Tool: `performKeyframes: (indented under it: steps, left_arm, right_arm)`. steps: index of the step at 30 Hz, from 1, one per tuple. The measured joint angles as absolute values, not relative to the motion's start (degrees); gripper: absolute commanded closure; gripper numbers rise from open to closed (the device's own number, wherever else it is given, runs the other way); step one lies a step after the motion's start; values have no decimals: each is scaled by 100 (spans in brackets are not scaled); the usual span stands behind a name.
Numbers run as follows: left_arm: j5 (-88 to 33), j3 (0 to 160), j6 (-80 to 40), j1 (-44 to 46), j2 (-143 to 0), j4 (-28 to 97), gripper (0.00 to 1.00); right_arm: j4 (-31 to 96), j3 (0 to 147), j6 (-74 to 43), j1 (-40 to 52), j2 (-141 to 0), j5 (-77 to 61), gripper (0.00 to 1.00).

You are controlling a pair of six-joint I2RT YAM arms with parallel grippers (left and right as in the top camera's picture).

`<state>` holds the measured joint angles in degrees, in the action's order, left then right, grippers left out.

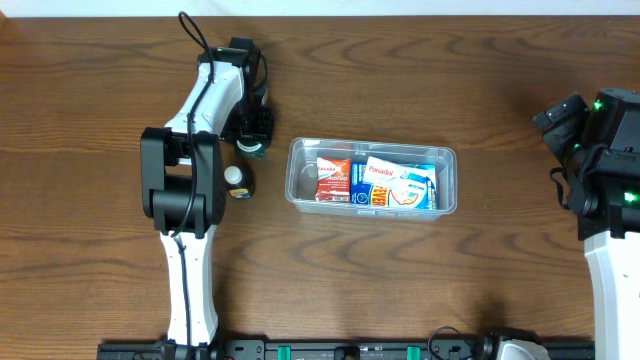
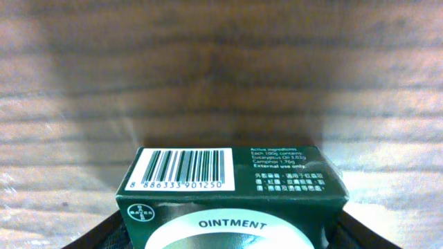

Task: Pack container
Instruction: 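Lift the tin and carry it right over the container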

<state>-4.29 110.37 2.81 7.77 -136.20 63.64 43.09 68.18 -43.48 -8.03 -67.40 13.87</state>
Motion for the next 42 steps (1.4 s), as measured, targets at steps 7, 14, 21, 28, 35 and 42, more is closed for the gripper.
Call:
performKeyframes:
  steps: [7,14,21,28,35,42]
  left_arm:
    - [-464,11093,279,777,-13618,6858,38]
    - [-475,11281,161,777,-13021,7105,38]
    - [-475,11419,-200,893,-11644,7467,41]
    - [-475,11450,-631,1710,-10827,7940,41]
    - [-515,11375,-1188,2888,-10790,7867,41]
    - [-207,10844,-2049,3719,-10790,7494,40]
  right_arm:
    - [4309,6818,-4348,-803,-6740,1387,1]
    - [4309,6818,-4348,-803,-6740,1387,1]
    - [4311,6818,-4348,-803,-6740,1387,1]
    - [4313,6818,-4348,-803,-6740,1387,1]
    - [4316,6818,-4348,-803,-6740,1387,1]
    - [4320,6818,-4348,-803,-6740,1385,1]
